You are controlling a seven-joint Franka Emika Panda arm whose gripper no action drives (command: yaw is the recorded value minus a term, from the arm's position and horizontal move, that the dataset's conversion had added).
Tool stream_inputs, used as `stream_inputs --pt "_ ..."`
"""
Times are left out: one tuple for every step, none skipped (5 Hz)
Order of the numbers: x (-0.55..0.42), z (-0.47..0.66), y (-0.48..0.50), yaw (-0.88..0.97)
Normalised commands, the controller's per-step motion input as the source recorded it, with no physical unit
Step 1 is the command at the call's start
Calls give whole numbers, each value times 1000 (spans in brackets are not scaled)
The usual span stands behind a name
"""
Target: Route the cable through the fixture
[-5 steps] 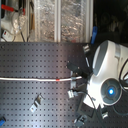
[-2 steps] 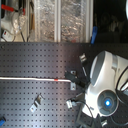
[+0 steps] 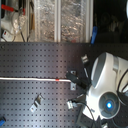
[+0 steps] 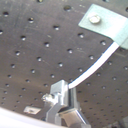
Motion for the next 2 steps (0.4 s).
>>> stream_inputs --pt "3 9 8 0" --pt "315 5 116 23"
